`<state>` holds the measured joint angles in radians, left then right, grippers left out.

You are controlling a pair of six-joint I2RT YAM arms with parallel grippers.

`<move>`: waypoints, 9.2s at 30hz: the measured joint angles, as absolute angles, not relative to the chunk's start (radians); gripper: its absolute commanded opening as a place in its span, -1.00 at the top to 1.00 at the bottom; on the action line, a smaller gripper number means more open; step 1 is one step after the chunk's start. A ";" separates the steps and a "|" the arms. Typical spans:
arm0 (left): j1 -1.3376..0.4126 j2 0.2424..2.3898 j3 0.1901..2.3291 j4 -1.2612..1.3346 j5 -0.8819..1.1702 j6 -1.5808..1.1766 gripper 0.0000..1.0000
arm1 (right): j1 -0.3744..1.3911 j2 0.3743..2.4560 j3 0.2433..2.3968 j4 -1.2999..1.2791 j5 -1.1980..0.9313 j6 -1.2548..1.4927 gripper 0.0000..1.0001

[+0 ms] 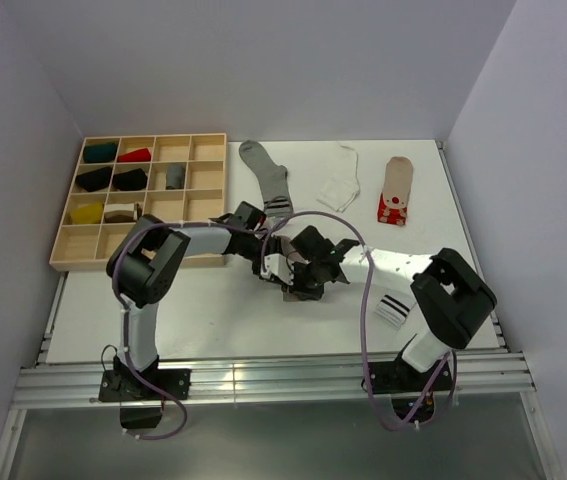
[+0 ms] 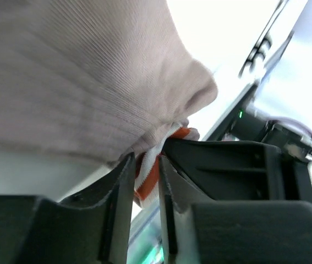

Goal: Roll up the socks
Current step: Roll the sock at the center of the board.

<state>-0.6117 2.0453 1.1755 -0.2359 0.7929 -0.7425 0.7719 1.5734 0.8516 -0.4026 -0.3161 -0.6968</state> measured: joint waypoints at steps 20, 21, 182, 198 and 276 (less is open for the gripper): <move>-0.547 1.565 0.719 0.216 0.350 -0.915 0.42 | 0.562 1.914 1.232 -0.873 -0.676 -0.761 0.67; -0.547 1.538 0.695 0.237 0.332 -0.912 0.40 | 0.549 1.954 1.273 -0.921 -0.696 -0.768 0.67; -0.513 1.380 0.634 0.260 0.244 -0.828 0.34 | 0.606 1.936 1.296 -0.907 -0.655 -0.742 0.66; -0.739 1.390 0.552 0.405 0.267 -0.507 0.23 | 0.584 2.171 1.541 -1.165 -0.748 -0.714 0.65; -0.756 1.776 0.785 0.316 0.509 -0.451 0.99 | 0.387 2.008 1.426 -1.001 -0.722 -0.592 0.11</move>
<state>-0.7555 1.7763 0.7845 0.3157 0.5095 -0.4511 0.3870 2.0079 1.4261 -1.0008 -0.7219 -0.5919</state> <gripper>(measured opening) 0.033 0.440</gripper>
